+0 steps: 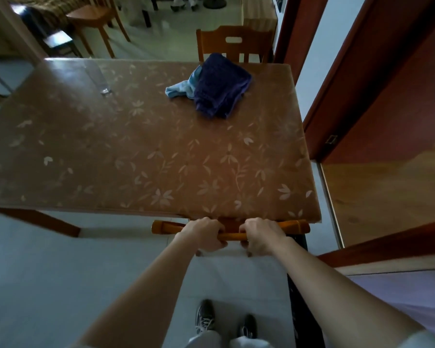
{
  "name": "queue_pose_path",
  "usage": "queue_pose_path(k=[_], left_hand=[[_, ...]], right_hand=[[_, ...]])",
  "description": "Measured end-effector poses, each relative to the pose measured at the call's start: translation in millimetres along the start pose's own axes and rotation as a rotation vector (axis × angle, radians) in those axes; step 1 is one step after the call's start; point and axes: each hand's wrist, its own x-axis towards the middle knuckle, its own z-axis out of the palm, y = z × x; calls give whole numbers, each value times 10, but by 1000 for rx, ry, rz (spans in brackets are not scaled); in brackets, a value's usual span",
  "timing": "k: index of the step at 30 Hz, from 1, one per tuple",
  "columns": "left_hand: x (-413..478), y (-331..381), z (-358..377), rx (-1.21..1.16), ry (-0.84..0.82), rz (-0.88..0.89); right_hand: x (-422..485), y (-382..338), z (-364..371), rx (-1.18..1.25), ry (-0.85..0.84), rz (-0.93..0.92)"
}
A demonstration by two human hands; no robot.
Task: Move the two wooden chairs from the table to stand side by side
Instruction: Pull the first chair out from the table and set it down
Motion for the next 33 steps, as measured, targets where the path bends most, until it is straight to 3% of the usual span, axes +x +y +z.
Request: queue_pose_path(k=[7, 14, 20, 33], left_hand=[[-14, -13, 66, 55, 112, 45], [-15, 18, 34, 116, 109, 89], [-284, 21, -50, 139, 101, 167], [-1042, 82, 377, 176, 103, 277]], right_hand=[[-2, -36, 66, -49, 110, -108], [-13, -109, 34, -79, 141, -63], [-217, -159, 79, -223, 259, -170], [-997, -649, 484, -140, 281, -133]])
